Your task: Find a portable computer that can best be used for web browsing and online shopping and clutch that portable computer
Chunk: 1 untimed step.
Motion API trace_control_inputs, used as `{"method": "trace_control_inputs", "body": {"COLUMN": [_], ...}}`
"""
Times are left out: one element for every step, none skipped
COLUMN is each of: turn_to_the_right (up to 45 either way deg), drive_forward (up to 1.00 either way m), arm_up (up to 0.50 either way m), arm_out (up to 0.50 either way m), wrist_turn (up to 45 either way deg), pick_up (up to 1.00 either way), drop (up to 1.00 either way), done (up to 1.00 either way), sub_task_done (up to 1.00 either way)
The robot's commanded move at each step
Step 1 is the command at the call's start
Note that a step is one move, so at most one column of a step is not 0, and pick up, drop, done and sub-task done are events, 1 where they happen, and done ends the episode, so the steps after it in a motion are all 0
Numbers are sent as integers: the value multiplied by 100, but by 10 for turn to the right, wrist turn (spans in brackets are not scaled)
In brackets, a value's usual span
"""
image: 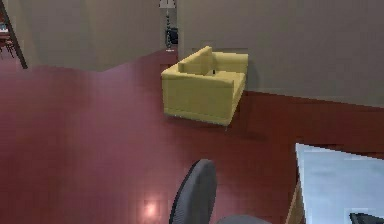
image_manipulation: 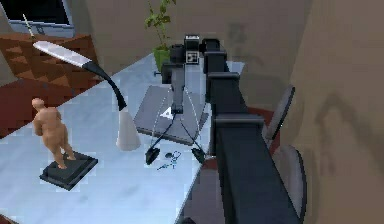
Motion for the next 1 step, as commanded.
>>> {"method": "trace_control_inputs", "body": {"turn_to_the_right": [0], "drive_forward": [0], "arm_up": [0], "arm_out": [0], "wrist_turn": [450], "pick_up": [0], "drop": [0], "done": [0], "sub_task_done": [0]}}
